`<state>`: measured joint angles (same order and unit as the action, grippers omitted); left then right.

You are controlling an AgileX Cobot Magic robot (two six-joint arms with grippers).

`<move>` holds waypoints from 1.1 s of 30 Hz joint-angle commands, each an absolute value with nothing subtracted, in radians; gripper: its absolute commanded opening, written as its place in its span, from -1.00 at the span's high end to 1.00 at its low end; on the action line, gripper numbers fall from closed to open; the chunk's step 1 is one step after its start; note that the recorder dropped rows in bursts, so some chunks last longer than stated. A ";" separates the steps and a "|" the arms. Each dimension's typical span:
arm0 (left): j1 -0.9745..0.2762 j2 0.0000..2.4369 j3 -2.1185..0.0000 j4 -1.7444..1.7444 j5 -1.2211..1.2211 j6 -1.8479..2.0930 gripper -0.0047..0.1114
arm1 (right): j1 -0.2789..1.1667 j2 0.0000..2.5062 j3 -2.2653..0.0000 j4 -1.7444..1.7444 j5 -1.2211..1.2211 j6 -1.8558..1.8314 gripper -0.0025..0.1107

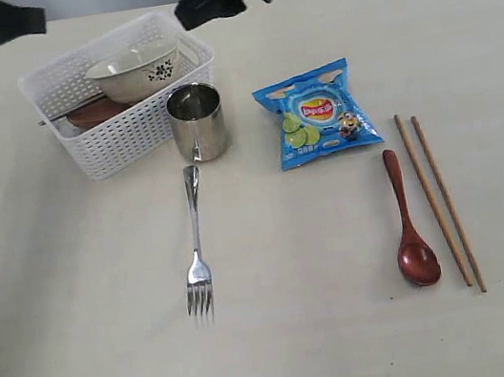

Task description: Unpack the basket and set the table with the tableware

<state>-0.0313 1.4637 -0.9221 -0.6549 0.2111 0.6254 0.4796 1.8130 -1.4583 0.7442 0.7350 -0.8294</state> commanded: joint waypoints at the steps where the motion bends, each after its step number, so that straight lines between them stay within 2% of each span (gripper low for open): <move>1: 0.095 1.453 -0.918 -0.658 0.299 0.604 0.92 | 0.611 1.914 -1.610 0.519 0.661 -0.841 -0.01; 7: 0.122 1.453 -0.916 -0.658 0.307 0.618 0.92 | 0.717 2.100 -1.807 0.242 0.671 -0.841 -0.01; 13: 0.122 1.453 -0.916 -0.658 0.312 0.632 0.92 | 0.741 2.207 -1.907 0.199 0.679 -0.841 -0.01; 33: 0.122 1.453 -0.914 -0.658 0.314 0.635 0.92 | 0.735 2.292 -1.916 0.176 0.601 -0.837 -0.01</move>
